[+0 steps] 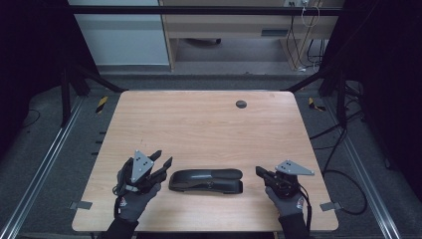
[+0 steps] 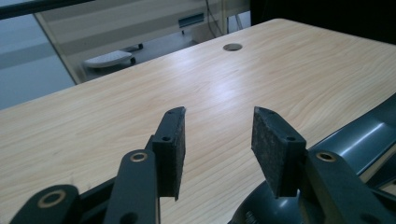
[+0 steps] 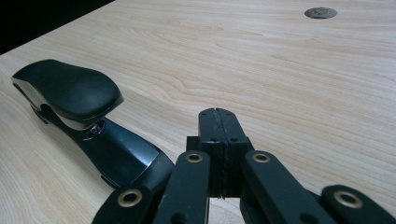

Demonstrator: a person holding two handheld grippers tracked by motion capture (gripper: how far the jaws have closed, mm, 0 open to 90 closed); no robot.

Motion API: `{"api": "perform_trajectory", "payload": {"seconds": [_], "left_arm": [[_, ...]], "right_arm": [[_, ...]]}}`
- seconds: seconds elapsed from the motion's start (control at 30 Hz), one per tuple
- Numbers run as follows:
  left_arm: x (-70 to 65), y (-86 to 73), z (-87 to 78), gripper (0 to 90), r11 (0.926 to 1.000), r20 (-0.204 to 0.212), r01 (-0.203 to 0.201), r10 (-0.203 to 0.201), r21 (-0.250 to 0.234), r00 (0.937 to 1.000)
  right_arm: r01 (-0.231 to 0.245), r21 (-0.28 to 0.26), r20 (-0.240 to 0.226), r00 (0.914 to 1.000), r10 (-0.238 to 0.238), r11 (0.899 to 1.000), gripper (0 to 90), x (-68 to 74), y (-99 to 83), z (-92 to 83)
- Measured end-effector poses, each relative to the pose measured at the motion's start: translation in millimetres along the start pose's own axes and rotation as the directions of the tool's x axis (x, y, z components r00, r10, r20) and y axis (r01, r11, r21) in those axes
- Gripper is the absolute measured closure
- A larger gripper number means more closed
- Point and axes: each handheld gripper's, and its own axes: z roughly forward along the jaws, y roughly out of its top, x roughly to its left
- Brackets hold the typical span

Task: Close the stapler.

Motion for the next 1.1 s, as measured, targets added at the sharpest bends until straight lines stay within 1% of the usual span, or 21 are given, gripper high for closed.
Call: {"api": "perform_trajectory", "payload": {"seconds": [0.1,0.2,0.27,0.4,0.47,0.57,0.6,0.63,0.67,0.77,0.83,0.97,1.1], "left_arm": [[6.5,-6.8,-2.3,53.0,0.9999,-0.016,0.007,-0.006,0.009,0.9999],[14.1,-16.8,-4.5,52.0,0.9994,-0.037,0.030,-0.029,0.015,0.9989],[19.3,-24.7,-5.5,51.0,0.9988,-0.052,0.040,-0.038,0.028,0.9979],[31.1,-39.1,-9.5,49.9,0.9968,-0.087,0.069,-0.065,0.041,0.9940],[37.8,-45.7,-12.4,48.9,0.9952,-0.108,0.086,-0.081,0.047,0.9909],[44.4,-52.5,-16.0,47.8,0.9938,-0.132,0.098,-0.090,0.053,0.9872],[44.4,-52.5,-16.0,47.7,0.9938,-0.132,0.098,-0.090,0.053,0.9872],[47.7,-55.5,-17.7,47.7,0.9932,-0.141,0.102,-0.093,0.057,0.9856],[52.0,-58.8,-19.1,47.6,0.9920,-0.153,0.110,-0.100,0.061,0.9832],[55.9,-62.4,-20.4,47.5,0.9911,-0.168,0.115,-0.103,0.067,0.9805],[58.0,-66.0,-20.5,47.5,0.9907,-0.182,0.114,-0.099,0.074,0.9783],[62.6,-72.4,-19.0,47.3,0.9892,-0.201,0.113,-0.092,0.094,0.9753],[67.7,-76.5,-20.3,47.3,0.9865,-0.218,0.130,-0.106,0.100,0.9701]], "right_arm": [[0.004,-0.010,-0.002,1.0000,-0.004,1.000,90.0,1.1,2.6,-2.5],[0.007,-0.018,-0.007,1.0000,-0.007,1.000,90.0,3.1,5.7,-4.8],[0.011,-0.021,-0.013,0.9998,-0.012,1.000,90.0,4.9,7.8,-5.9],[0.018,-0.026,-0.035,0.9992,-0.019,0.999,90.0,9.5,11.9,-6.5],[0.025,-0.031,-0.044,0.9987,-0.026,0.999,90.0,12.7,13.9,-5.7],[0.043,-0.037,-0.062,0.9971,-0.046,0.998,90.0,19.7,18.1,-4.5],[0.043,-0.037,-0.062,0.9971,-0.046,0.998,90.0,19.7,18.1,-4.5],[0.044,-0.040,-0.066,0.9967,-0.047,0.998,90.0,22.3,19.8,-4.1],[0.059,-0.046,-0.082,0.9947,-0.063,0.997,90.0,28.7,24.5,-2.7],[0.069,-0.046,-0.097,0.9926,-0.074,0.997,90.0,34.5,27.8,-0.8],[0.081,-0.041,-0.115,0.9897,-0.086,0.996,90.0,40.6,30.2,1.3],[0.097,-0.024,-0.130,0.9865,-0.099,0.995,90.0,48.3,31.7,6.0],[0.096,-0.014,-0.133,0.9864,-0.097,0.995,90.0,51.8,31.6,8.9]]}}
